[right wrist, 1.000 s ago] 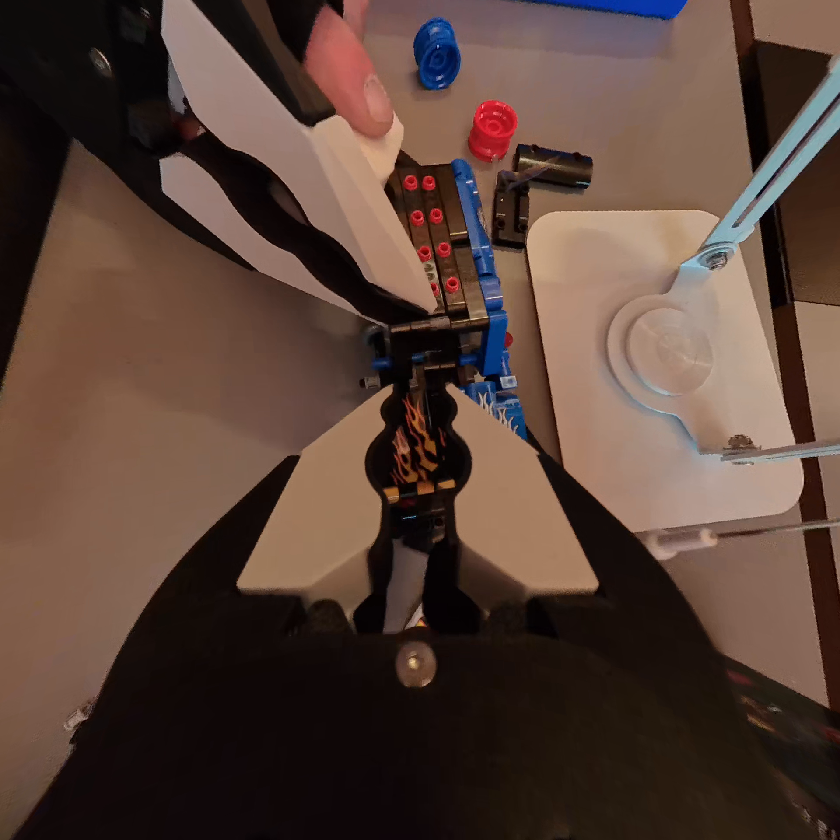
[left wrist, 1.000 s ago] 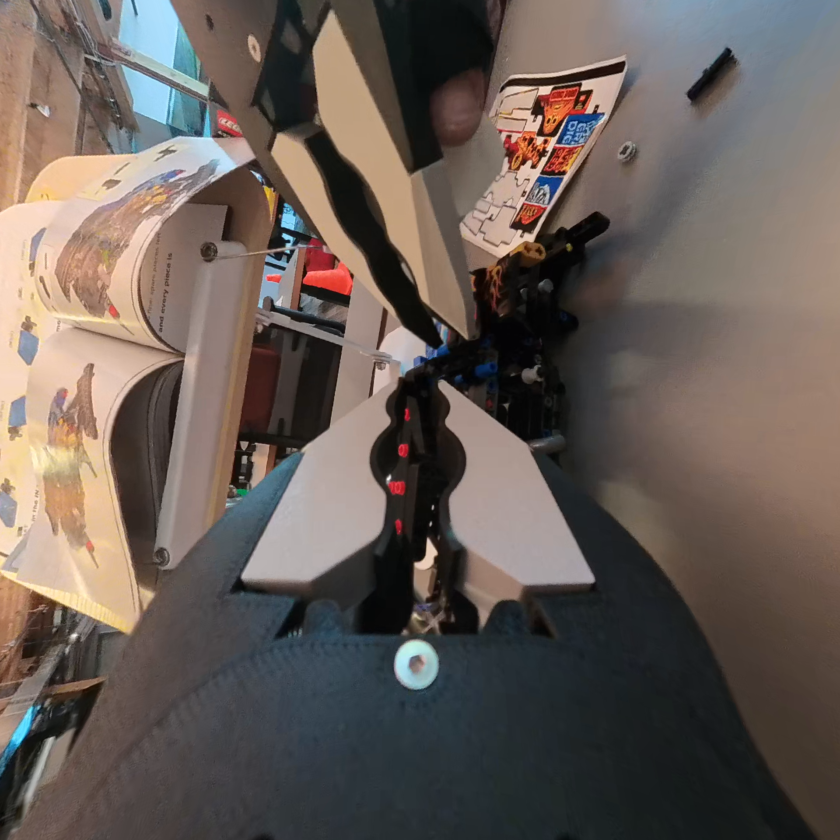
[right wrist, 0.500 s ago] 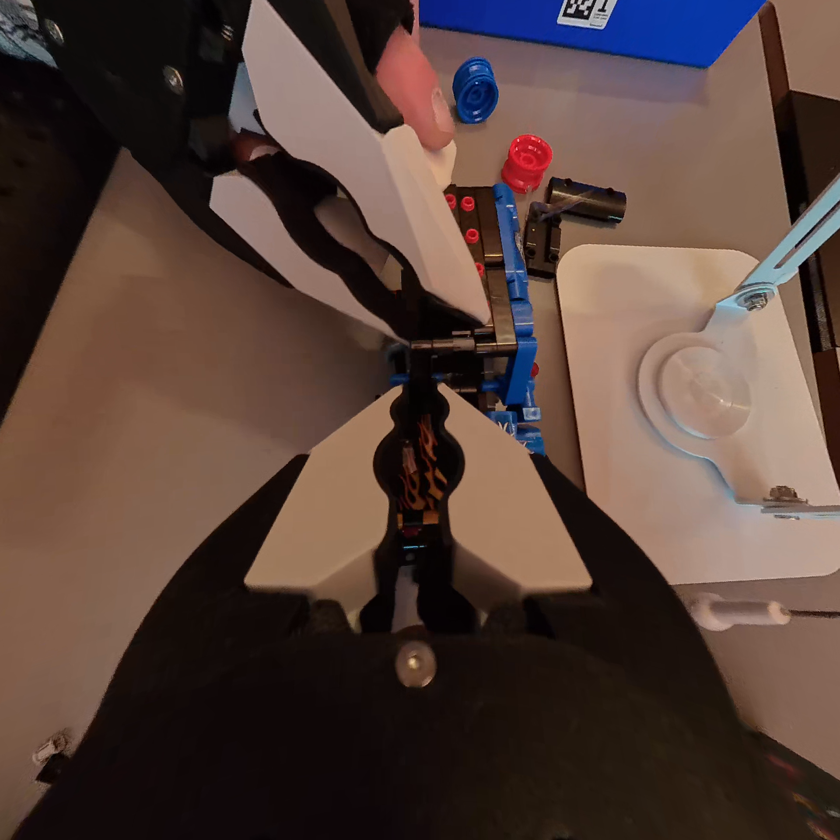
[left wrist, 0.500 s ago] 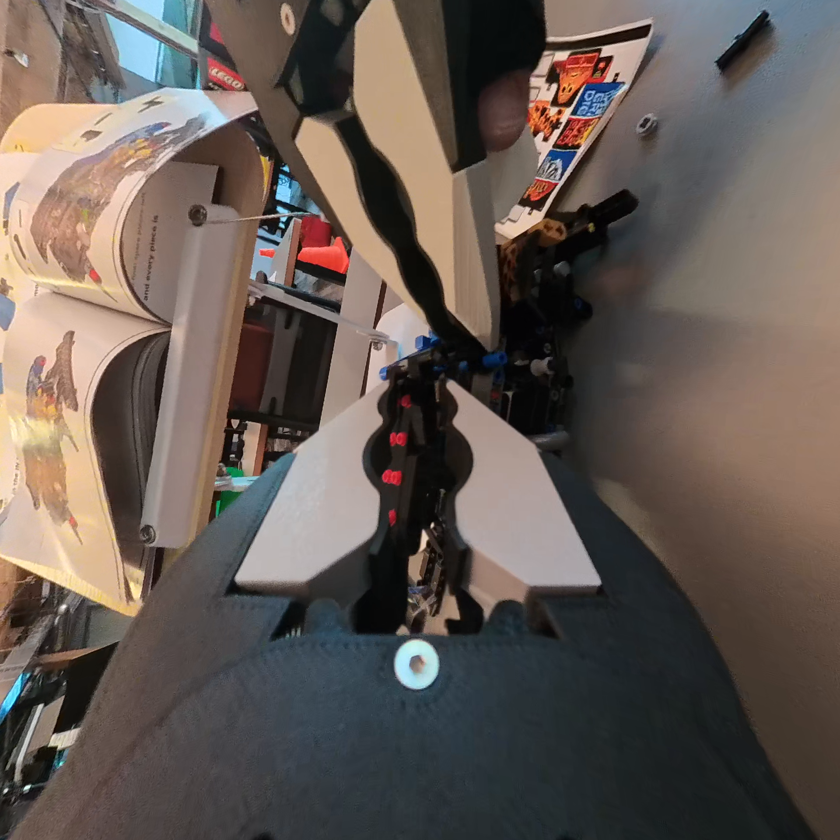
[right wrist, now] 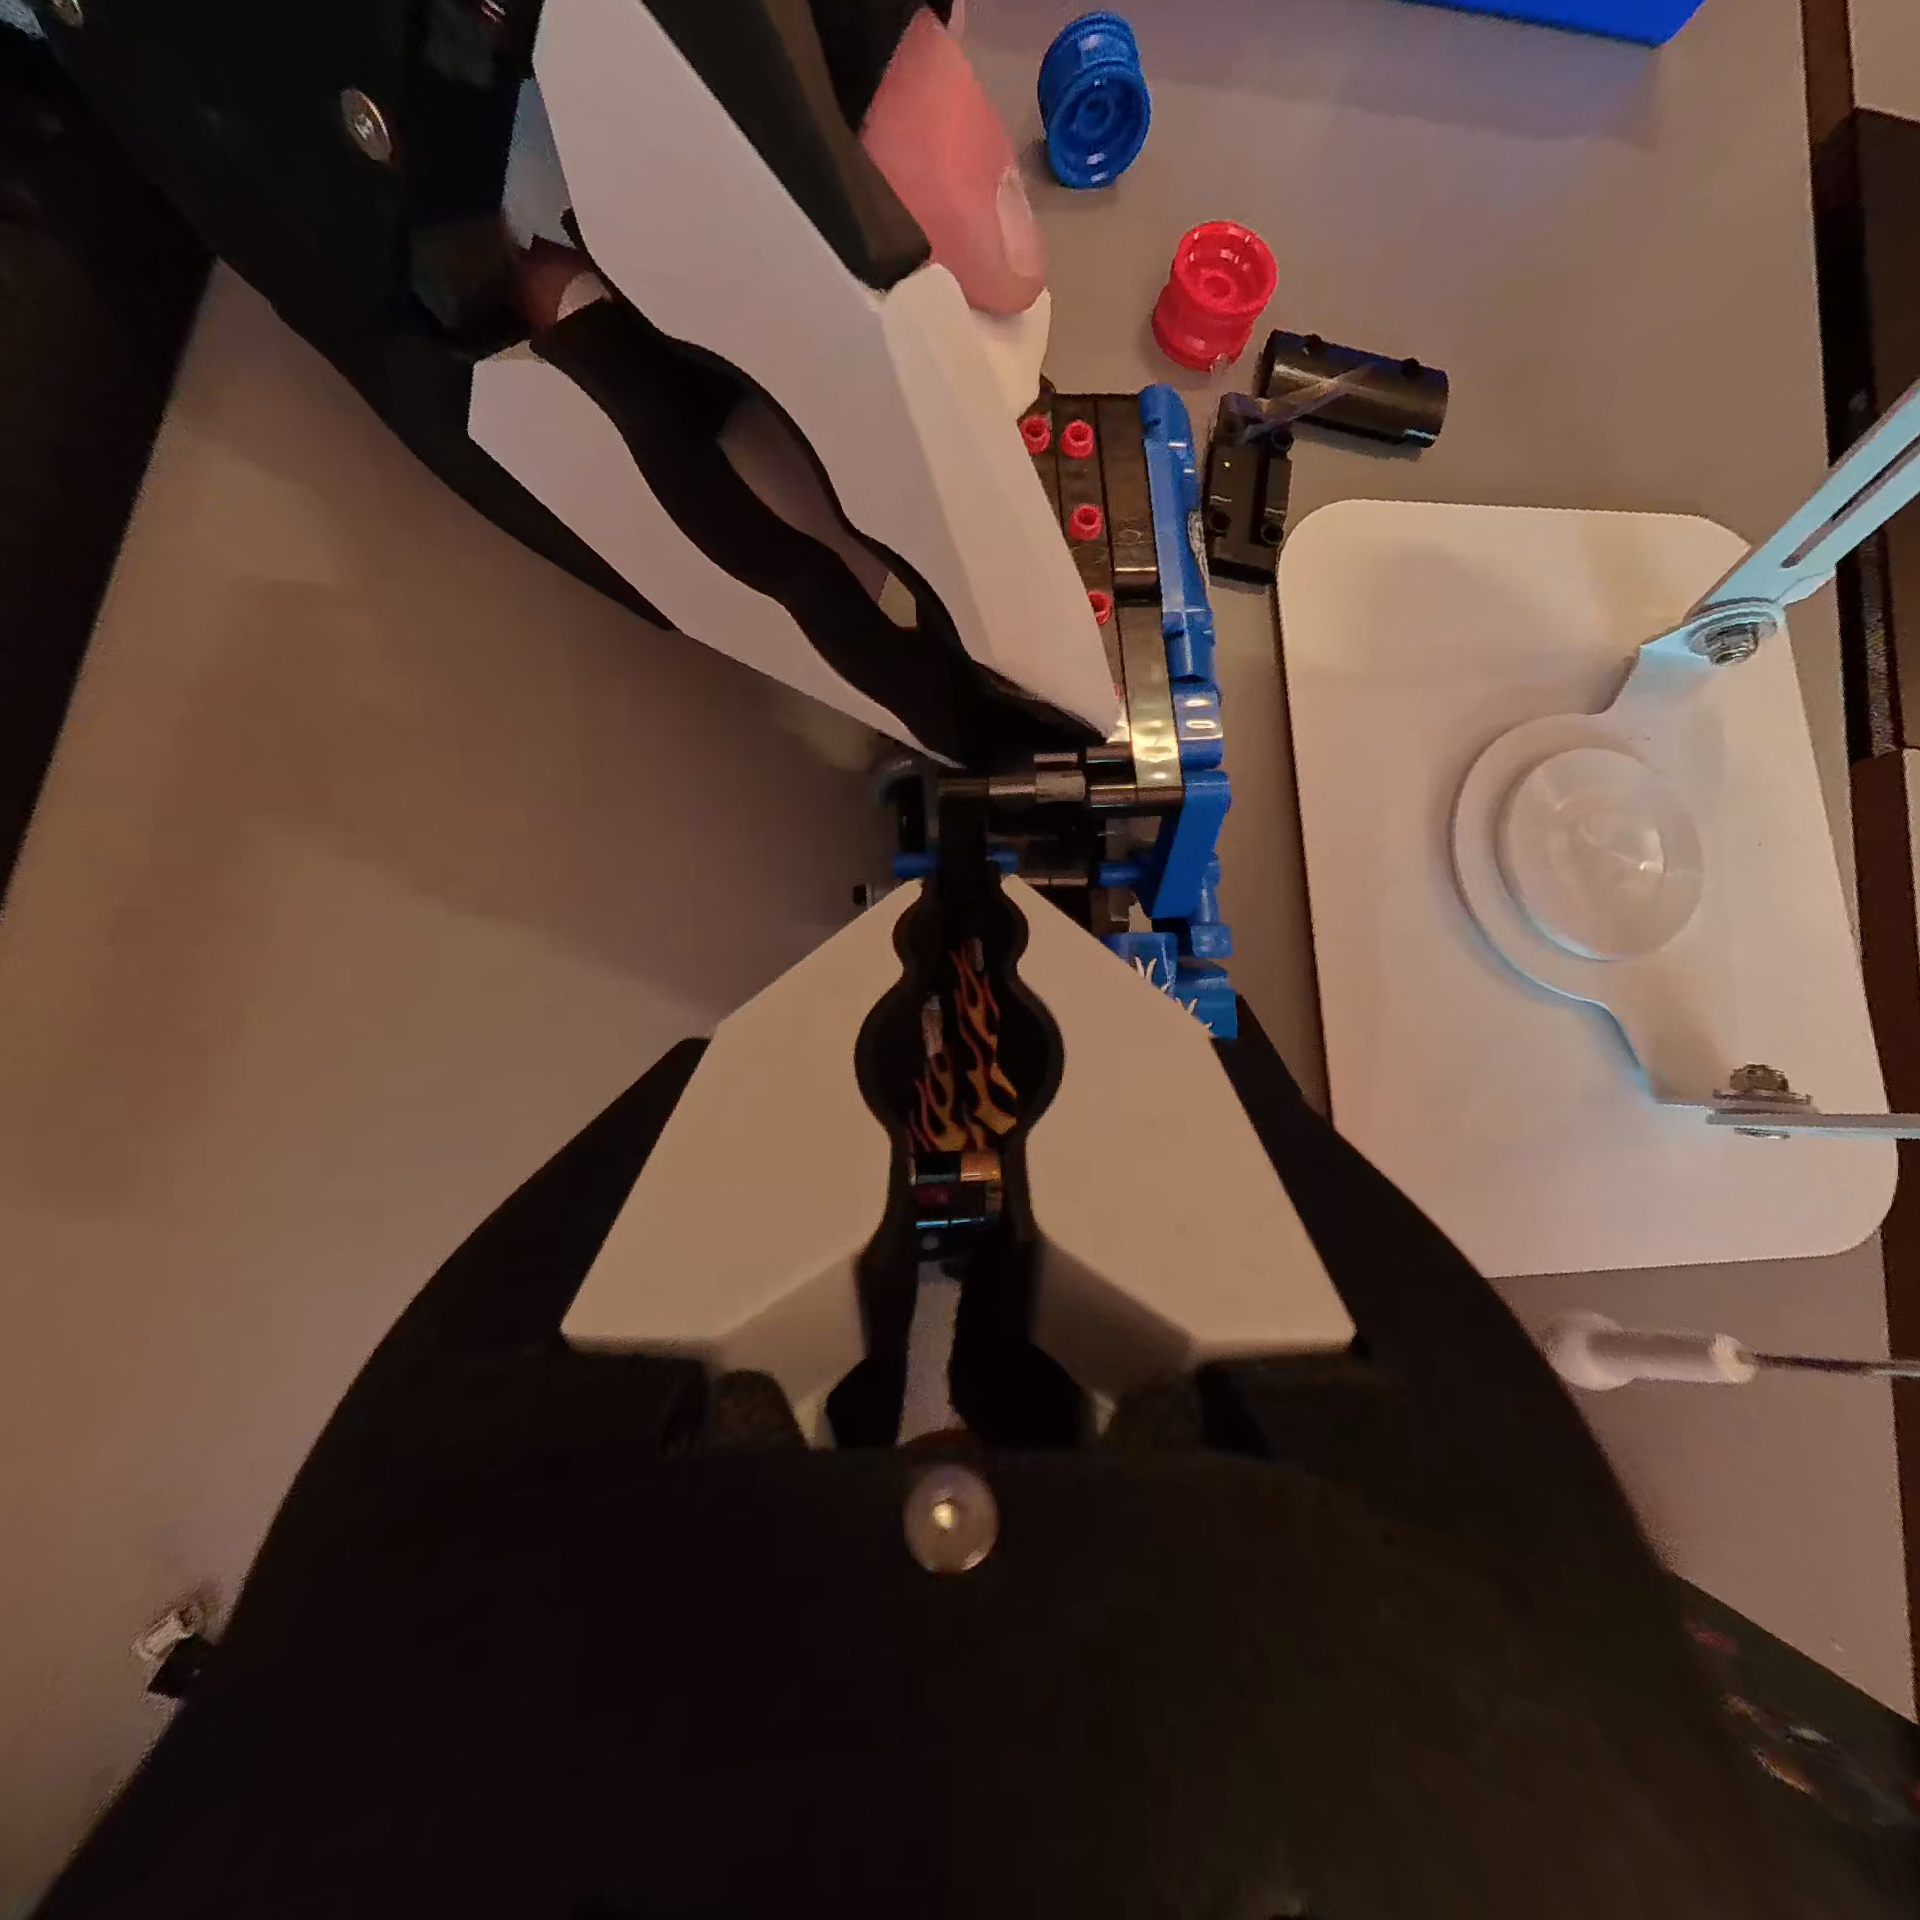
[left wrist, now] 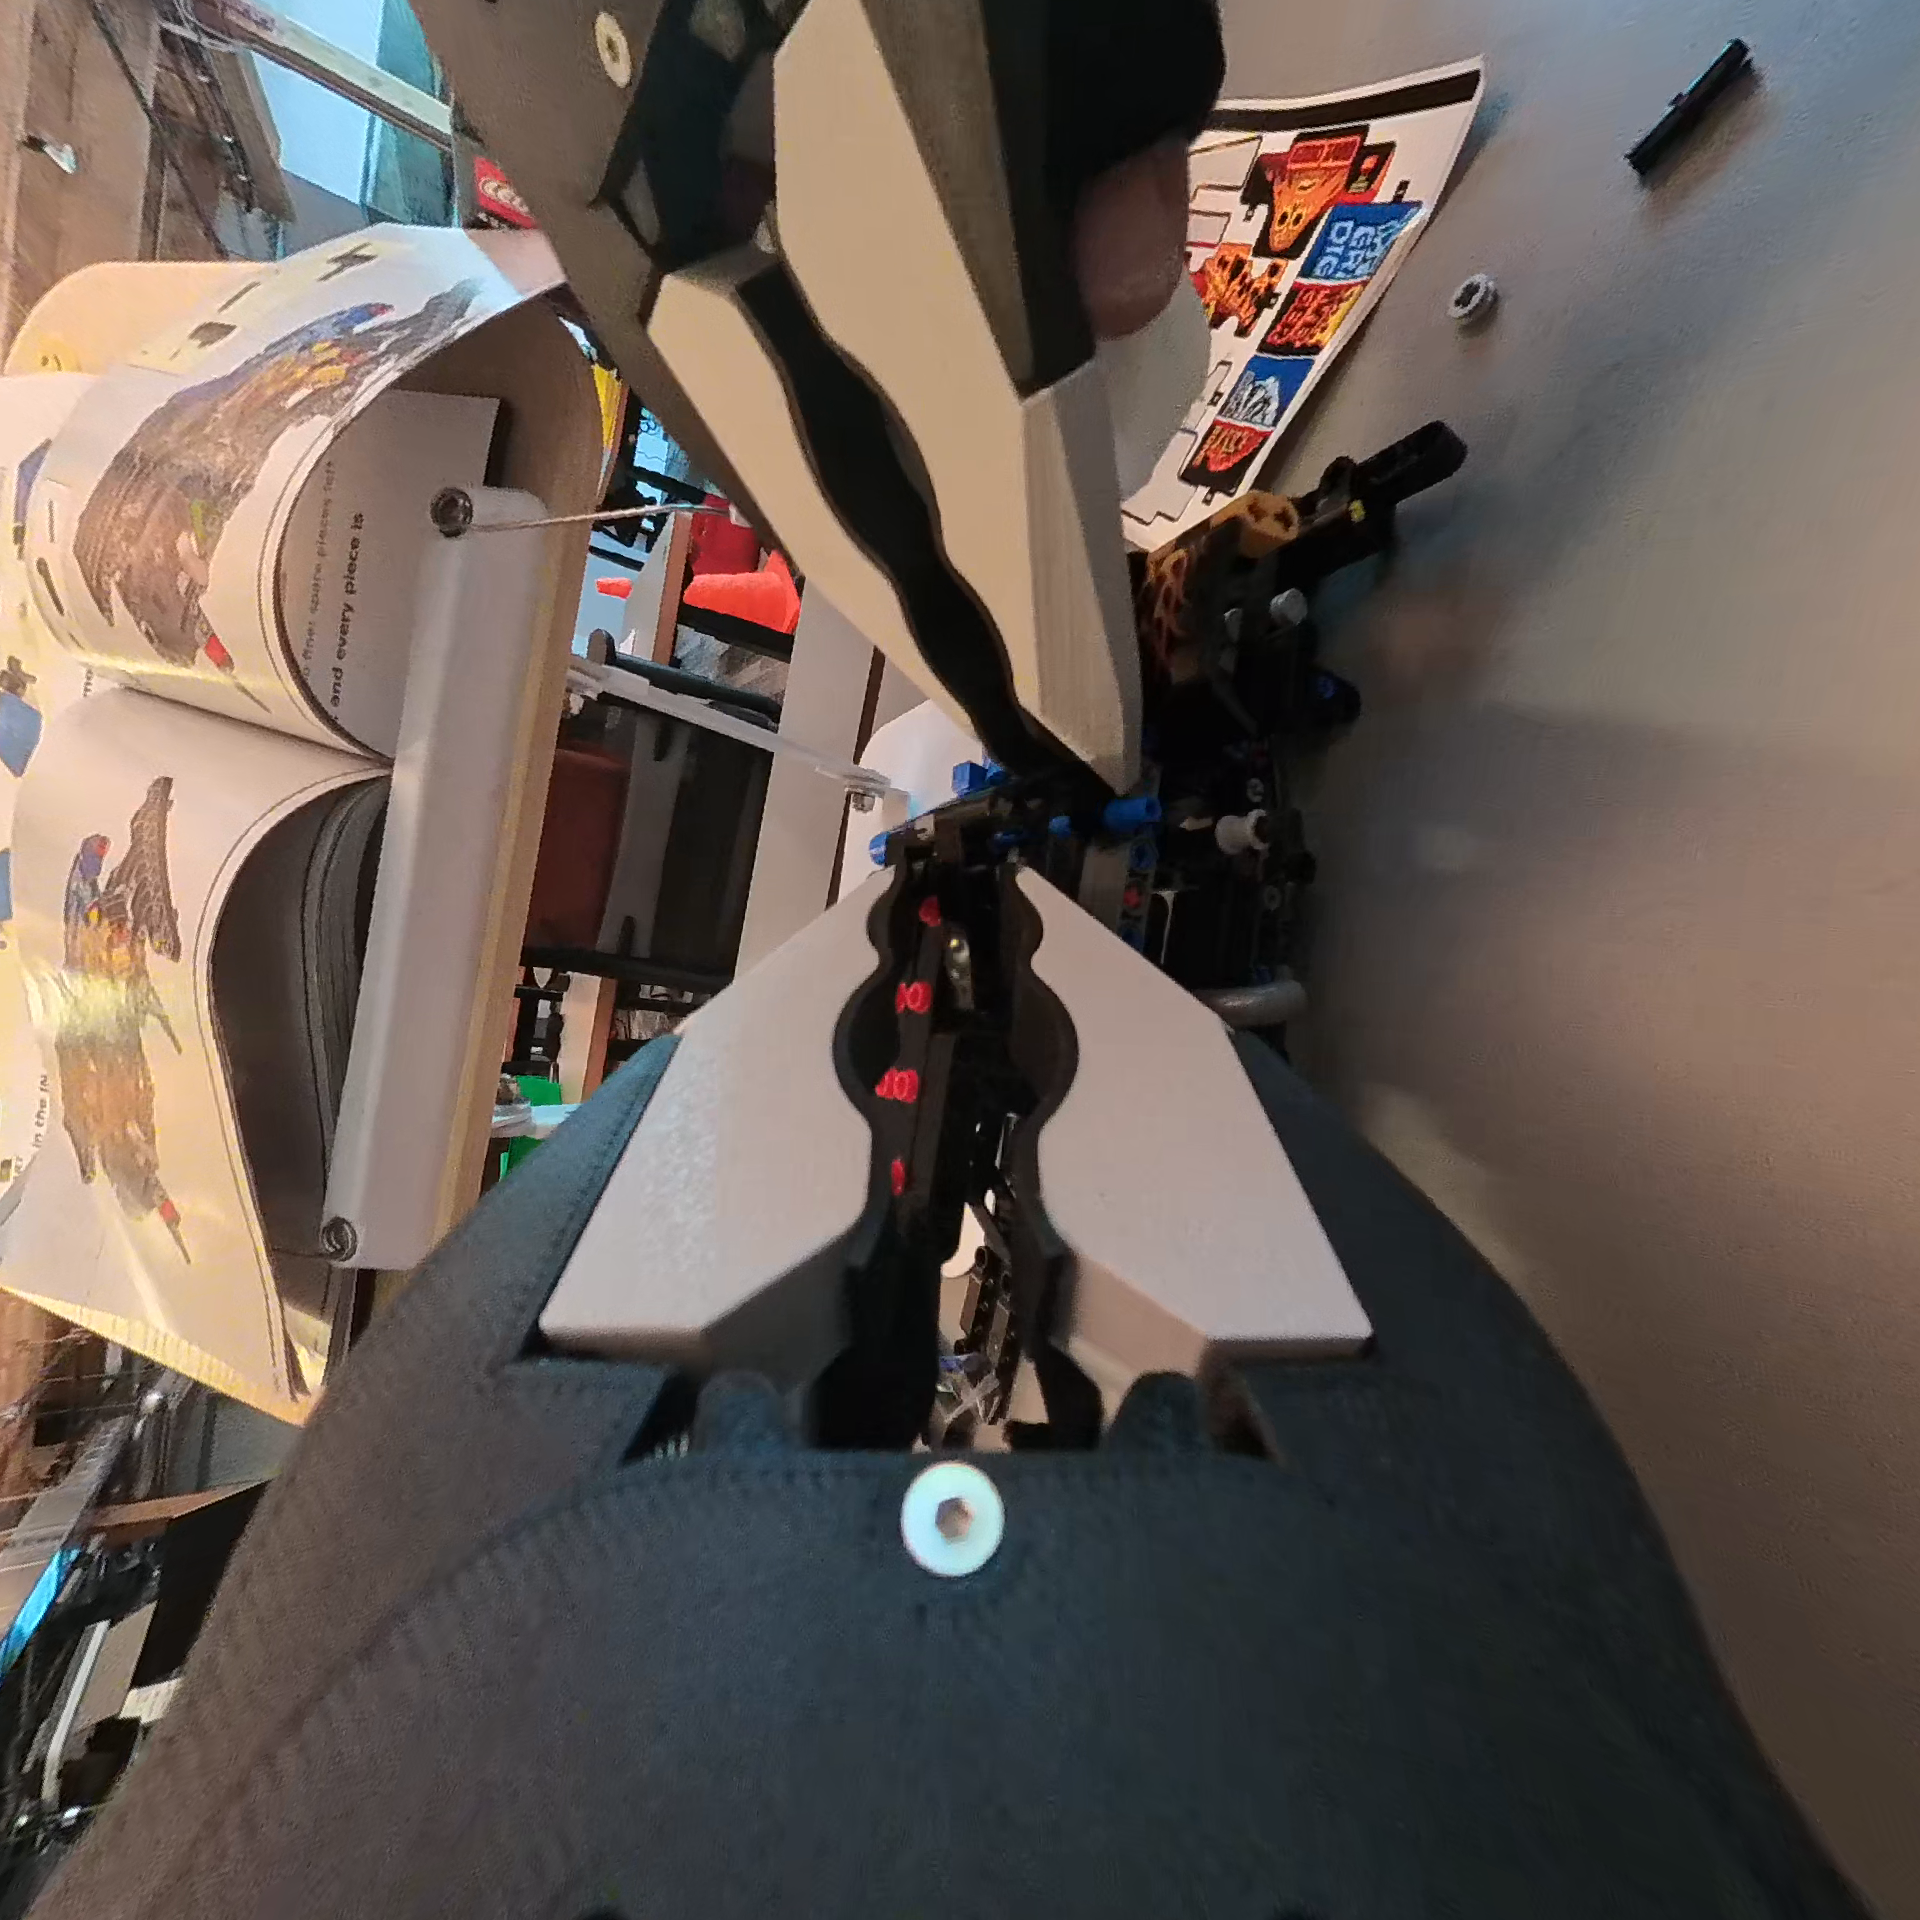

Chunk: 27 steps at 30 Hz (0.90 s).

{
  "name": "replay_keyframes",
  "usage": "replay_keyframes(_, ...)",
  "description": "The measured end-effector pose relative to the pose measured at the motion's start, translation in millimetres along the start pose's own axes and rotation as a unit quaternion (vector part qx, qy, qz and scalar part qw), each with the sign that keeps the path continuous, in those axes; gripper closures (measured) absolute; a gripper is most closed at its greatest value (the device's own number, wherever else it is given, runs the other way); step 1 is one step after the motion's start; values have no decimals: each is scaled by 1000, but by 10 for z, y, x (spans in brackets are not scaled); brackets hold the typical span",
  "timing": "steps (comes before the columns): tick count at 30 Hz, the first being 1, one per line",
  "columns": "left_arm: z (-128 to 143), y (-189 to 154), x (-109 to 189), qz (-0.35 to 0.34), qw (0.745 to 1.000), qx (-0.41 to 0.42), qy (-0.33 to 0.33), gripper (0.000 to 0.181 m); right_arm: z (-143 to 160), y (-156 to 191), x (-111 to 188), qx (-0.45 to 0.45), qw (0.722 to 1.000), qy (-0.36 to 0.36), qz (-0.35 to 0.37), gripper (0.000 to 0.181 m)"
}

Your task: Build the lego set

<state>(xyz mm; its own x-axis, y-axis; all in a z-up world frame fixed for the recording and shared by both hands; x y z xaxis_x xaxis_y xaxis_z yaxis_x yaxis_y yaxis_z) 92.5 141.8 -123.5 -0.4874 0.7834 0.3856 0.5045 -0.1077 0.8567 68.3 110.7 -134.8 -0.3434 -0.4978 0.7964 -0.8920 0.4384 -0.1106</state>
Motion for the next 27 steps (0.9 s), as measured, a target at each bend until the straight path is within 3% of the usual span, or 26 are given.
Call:
replay_keyframes(17,23,-31,140,31,999,-13,-30,167,11,77,103,-17,999,-14,-43,172)
replay_keyframes(23,78,-54,288,65,997,-15,-50,165,-40,-147,195,-47,998,-50,6,165)
replay_keyframes(27,23,-58,354,61,997,-23,-52,162,-99,-137,19,-43,997,-57,13,166)
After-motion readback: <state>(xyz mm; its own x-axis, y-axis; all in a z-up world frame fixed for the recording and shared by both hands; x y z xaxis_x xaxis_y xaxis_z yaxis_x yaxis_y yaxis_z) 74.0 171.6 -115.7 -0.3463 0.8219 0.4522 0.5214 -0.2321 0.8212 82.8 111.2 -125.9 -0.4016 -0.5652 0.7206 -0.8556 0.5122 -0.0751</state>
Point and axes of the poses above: each gripper's, where its closed fingertips meet, x back along the fingers, z out of its underside, y = z × x across the jaws, the point moved 2 cm from there along x, back along the fingers, and after that the axes turned 6 degrees about y, right-handed, at the moved point
